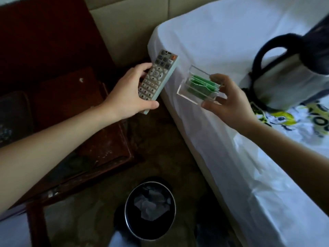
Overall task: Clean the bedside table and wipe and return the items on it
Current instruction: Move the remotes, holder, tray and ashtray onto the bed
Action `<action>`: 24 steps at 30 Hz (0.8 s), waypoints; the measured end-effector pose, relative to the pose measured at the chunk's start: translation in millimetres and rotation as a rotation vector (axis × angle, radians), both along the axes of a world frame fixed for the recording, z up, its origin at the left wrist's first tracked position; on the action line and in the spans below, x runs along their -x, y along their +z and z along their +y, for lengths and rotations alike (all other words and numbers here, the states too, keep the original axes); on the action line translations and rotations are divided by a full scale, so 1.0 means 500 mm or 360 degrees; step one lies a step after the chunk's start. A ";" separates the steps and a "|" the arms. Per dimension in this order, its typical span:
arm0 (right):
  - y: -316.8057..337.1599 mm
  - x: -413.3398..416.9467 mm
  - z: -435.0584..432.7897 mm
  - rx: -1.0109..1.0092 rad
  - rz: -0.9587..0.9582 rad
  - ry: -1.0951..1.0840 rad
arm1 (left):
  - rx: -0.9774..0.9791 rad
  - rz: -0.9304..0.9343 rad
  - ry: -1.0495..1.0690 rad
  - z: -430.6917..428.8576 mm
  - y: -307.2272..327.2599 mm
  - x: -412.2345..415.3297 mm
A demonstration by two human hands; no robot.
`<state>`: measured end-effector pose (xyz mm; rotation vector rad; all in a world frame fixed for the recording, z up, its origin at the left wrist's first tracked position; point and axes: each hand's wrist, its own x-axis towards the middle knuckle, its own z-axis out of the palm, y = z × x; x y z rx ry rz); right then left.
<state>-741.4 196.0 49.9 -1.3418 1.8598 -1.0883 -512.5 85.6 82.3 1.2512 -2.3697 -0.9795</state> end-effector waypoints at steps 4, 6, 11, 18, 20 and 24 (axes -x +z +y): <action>-0.011 0.105 0.083 -0.0032 -0.0008 -0.0139 | -0.0056 0.0004 -0.0182 0.038 -0.022 0.114; -0.018 0.151 0.124 -0.0031 0.0019 -0.0193 | -0.0068 -0.0020 -0.0290 0.059 -0.035 0.168; -0.044 0.266 0.238 -0.0009 -0.0084 -0.0351 | -0.0118 -0.0135 -0.0493 0.116 -0.071 0.303; -0.084 0.405 0.367 0.0003 -0.0062 -0.0699 | -0.0107 -0.0341 -0.0876 0.200 -0.138 0.479; -0.101 0.437 0.386 0.0023 -0.0020 -0.0817 | -0.0127 -0.0352 -0.0972 0.221 -0.156 0.521; -0.137 0.502 0.397 0.0039 0.0004 -0.1037 | -0.0129 -0.0269 -0.0999 0.253 -0.181 0.608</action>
